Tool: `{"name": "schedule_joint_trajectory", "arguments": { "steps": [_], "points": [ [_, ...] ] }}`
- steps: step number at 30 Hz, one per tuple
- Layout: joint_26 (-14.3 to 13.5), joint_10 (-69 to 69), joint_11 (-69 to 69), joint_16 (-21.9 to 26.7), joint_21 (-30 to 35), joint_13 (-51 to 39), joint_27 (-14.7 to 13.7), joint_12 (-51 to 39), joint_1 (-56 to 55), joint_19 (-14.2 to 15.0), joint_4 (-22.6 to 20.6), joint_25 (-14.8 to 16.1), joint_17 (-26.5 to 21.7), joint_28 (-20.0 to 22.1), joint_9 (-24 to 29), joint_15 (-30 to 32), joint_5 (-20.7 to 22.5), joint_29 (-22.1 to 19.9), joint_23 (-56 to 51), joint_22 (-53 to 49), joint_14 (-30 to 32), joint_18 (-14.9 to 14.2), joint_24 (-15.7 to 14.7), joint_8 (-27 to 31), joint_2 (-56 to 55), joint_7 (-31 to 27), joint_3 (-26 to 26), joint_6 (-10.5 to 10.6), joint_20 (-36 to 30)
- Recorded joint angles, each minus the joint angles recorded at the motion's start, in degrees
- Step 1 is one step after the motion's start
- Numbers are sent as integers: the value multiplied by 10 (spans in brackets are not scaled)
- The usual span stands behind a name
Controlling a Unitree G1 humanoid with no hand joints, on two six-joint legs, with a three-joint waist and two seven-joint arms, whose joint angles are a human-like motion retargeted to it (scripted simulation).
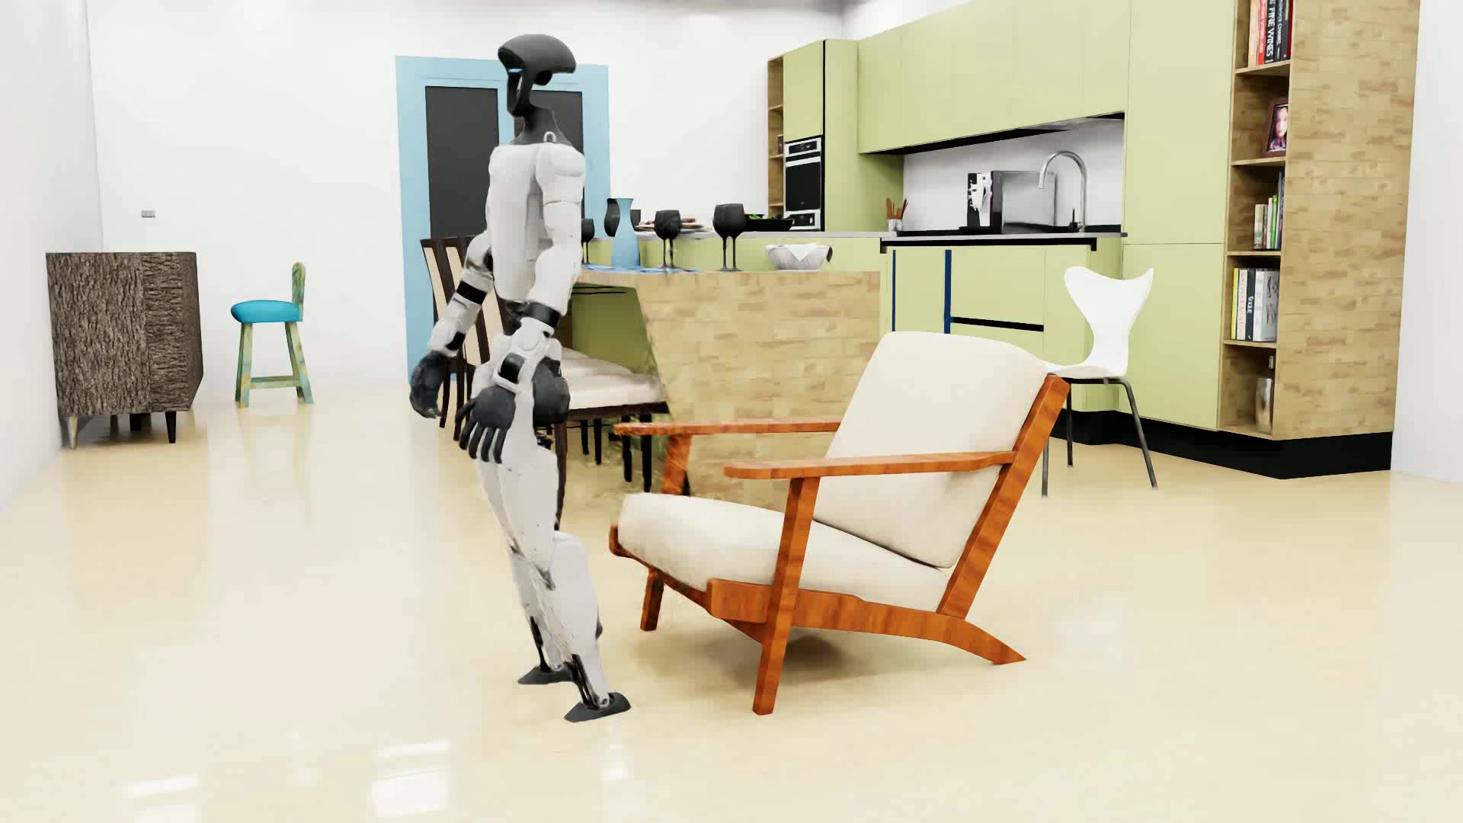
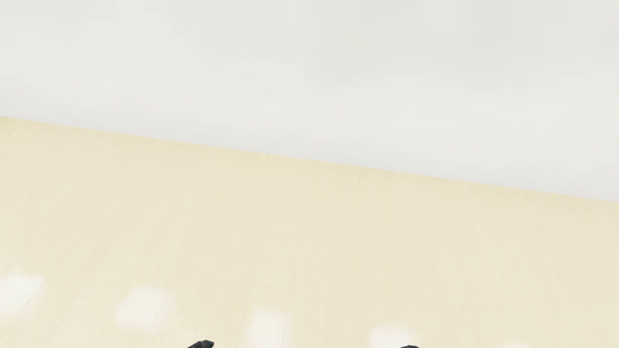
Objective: Sit on the chair
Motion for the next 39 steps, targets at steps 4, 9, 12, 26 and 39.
{"name": "schedule_joint_trajectory", "arguments": {
  "steps": [4,9,12,26,39],
  "points": [
    [-9,1,0,14,-16,24,1,28,3,1,2,1,4,-45,-10,-4,1,7,6,20,-3,-3,38,-5,6,4,0,-2,1],
    [-17,-1,1,14,-5,26,-7,35,1,-2,-1,7,12,-47,-7,-5,0,17,-33,-16,1,1,28,-4,4,-1,1,-3,4],
    [-16,-3,0,4,4,14,-5,14,-3,-8,-5,13,19,-45,0,-2,0,13,-49,-31,7,6,22,-2,1,-5,1,-3,-13],
    [-11,345,388,17,112,-177,5,-204,-330,10,39,22,-10,-56,187,-73,-39,-27,-164,-157,-49,-17,49,42,-358,-80,-11,8,-207],
    [-74,840,906,274,337,-494,-79,-655,-797,69,64,112,-321,139,420,-182,-77,-114,-672,-629,-162,-67,8,115,-846,-198,-18,8,-599]
  ]
}}
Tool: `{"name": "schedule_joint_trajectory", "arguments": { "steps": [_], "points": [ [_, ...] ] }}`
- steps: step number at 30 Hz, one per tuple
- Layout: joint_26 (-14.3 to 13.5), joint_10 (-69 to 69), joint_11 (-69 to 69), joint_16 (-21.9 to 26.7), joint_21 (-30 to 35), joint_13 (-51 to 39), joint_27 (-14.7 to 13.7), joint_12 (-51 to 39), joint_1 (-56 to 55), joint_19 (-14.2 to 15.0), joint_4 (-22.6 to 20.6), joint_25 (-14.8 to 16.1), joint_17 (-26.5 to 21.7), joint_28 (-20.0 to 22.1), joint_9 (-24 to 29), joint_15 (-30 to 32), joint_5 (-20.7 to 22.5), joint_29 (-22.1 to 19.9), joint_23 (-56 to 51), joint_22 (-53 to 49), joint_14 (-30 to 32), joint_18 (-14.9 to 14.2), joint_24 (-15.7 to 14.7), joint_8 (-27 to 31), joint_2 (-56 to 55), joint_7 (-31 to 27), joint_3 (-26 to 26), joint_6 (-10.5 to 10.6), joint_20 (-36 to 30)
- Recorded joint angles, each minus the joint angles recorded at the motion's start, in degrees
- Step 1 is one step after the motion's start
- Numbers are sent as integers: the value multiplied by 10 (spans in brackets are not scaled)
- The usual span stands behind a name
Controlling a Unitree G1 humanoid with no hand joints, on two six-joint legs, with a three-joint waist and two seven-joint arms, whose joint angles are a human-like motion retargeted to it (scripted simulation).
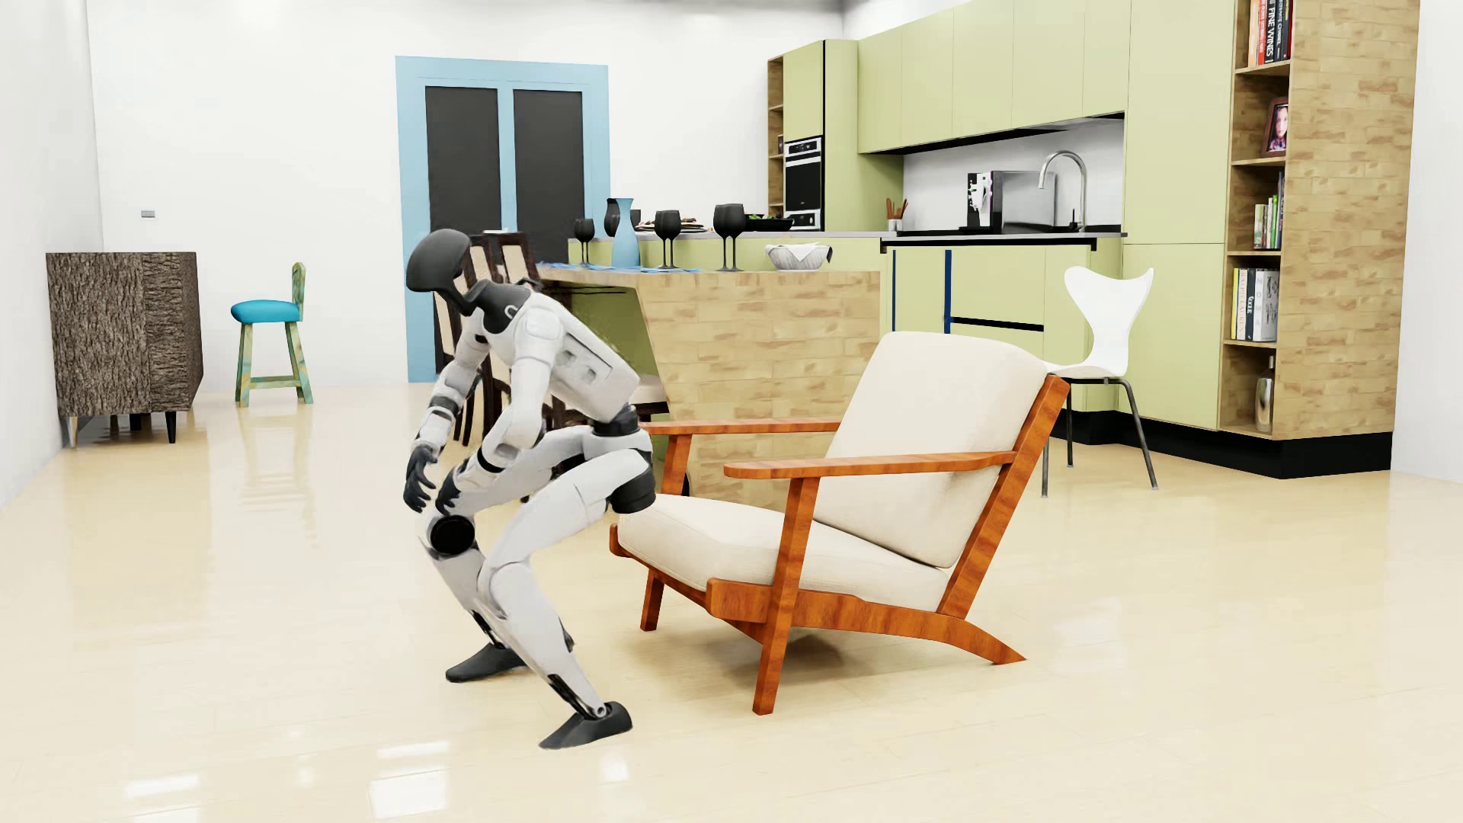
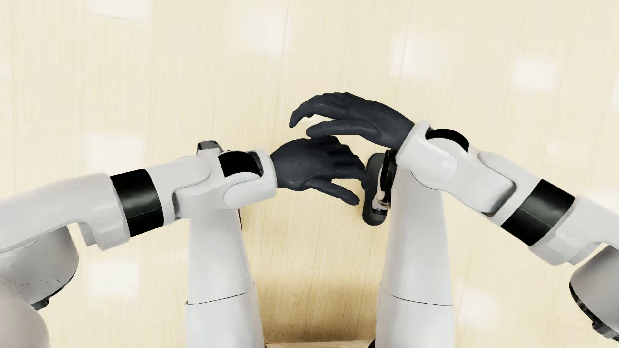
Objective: Sit on the chair
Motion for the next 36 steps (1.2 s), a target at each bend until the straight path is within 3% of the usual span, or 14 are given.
{"name": "schedule_joint_trajectory", "arguments": {
  "steps": [5,8,11,15,19,20,22,25,27,29,31,33,35,36],
  "points": [
    [-10,130,140,93,-14,-9,-37,-72,-113,19,-4,51,-107,121,40,-10,-18,-108,-162,-139,-13,-23,-33,33,-126,-28,0,6,-47],
    [-16,182,195,132,-48,17,-49,-63,-150,21,-8,58,-132,159,55,-3,-21,-138,-217,-183,-3,-29,-32,47,-167,-38,-2,9,-33],
    [-14,212,224,139,-85,61,-50,-15,-153,20,-8,52,-129,162,55,20,-22,-144,-225,-184,16,-32,-23,52,-168,-45,-1,9,12],
    [-5,201,206,92,-145,143,-24,126,-99,12,-5,14,-60,89,27,61,-19,-78,-147,-110,49,-25,3,43,-108,-43,-1,11,142],
    [-7,210,214,-22,-249,271,-9,291,-13,-2,-1,-55,78,-15,-21,64,-17,-29,-18,26,45,-13,51,37,-29,-37,-1,2,311],
    [-1,209,212,-53,-277,304,-4,337,3,-5,2,-60,113,-17,-35,65,-15,-42,16,61,44,-12,55,36,-14,-34,-1,2,360],
    [18,204,206,-106,-332,357,-3,419,25,-8,2,-44,175,38,-57,69,-12,-91,83,120,48,-9,37,35,9,-31,-2,4,447],
    [62,195,198,-171,-381,413,19,506,51,-20,2,11,248,108,-76,76,-1,-167,206,220,57,-7,-35,34,37,-28,-5,1,537],
    [98,191,194,-208,-397,434,60,526,70,-32,3,28,271,68,-84,77,7,-124,332,340,62,-4,-100,30,58,-22,-3,-2,578],
    [138,189,195,-222,-387,438,105,536,89,-45,2,1,273,-7,-92,75,8,-20,485,476,63,-6,-119,26,77,-18,-4,-5,597],
    [146,187,197,-222,-351,436,113,562,104,-54,3,-96,279,-83,-101,73,10,93,611,581,63,-6,-81,22,91,-13,-5,-8,600],
    [132,186,197,-222,-324,464,98,610,112,-57,5,-201,303,-172,-109,72,12,163,653,618,62,-6,5,21,97,-11,-5,-11,606],
    [112,185,197,-228,-352,515,102,670,116,-55,5,-193,319,-216,-118,72,10,159,659,609,62,-4,41,20,100,-11,-5,-14,628],
    [108,185,196,-233,-367,537,102,701,117,-54,6,-172,322,-227,-122,73,10,155,653,600,62,-3,33,20,101,-11,-5,-14,646]
  ]
}}
